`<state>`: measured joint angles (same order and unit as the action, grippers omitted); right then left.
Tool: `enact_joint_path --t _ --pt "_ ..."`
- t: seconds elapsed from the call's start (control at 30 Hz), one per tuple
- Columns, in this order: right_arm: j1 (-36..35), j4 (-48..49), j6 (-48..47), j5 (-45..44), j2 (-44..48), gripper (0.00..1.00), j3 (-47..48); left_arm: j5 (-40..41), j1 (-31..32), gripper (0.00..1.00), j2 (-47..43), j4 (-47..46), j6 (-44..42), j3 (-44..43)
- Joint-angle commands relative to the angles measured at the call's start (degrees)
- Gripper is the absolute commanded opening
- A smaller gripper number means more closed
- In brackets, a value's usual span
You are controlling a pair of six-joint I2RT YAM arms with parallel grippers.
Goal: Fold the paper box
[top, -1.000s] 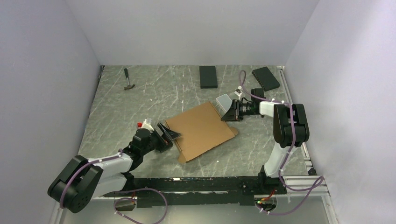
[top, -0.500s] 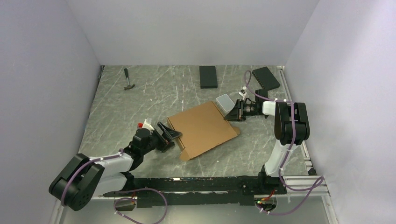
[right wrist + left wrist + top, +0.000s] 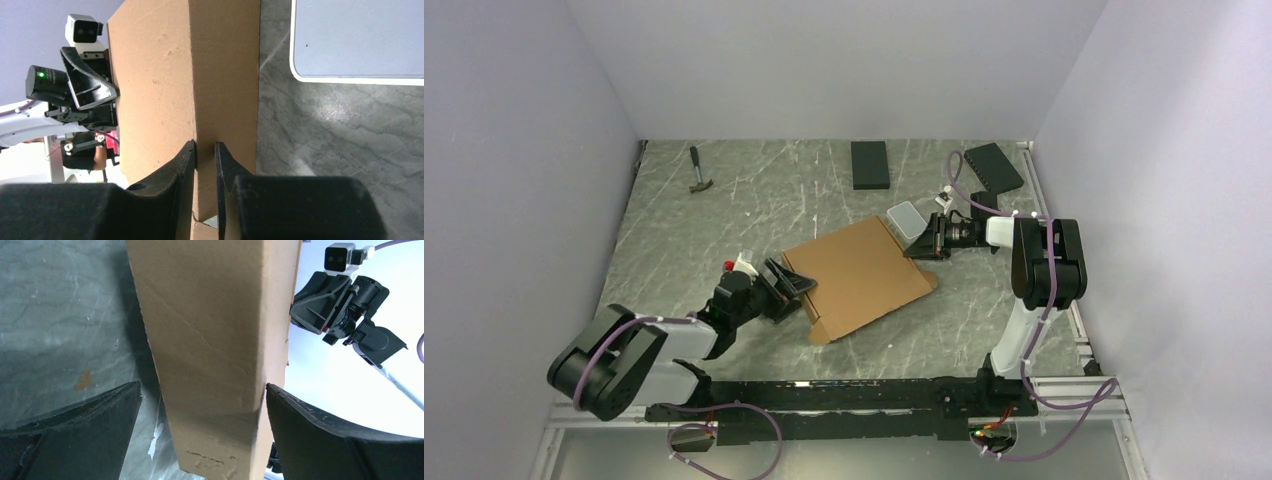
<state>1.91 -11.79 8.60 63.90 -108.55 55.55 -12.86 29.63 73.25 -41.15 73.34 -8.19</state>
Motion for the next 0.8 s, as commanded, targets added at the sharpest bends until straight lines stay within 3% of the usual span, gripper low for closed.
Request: enact_joint_path --t 0.0,0.17,0.5,0.6,0.77 --pt "1.1 -0.8 -3.4 -10.7 -3.3 0.18 -0.4 -0.6 0.4 0.99 3.9 -10.9 2.1 -0.9" --pt "1.1 -0.8 -3.5 -10.1 -3.4 0.19 -0.3 0.0 1.0 0.95 8.7 -16.7 3.6 -1.9" --pt "1.1 -1.5 -4.6 -8.4 -1.2 0.29 0.3 -1.4 1.4 0.53 20.3 -28.8 8.3 -3.5" --pt "1.2 -2.4 -5.5 -7.9 1.0 0.39 0.8 -1.5 1.5 0.42 22.0 -30.8 9.5 -3.3" --pt "1.4 -3.9 -8.0 -8.5 7.8 0.59 1.7 -1.4 1.5 0.41 19.9 -27.3 9.9 -3.5"
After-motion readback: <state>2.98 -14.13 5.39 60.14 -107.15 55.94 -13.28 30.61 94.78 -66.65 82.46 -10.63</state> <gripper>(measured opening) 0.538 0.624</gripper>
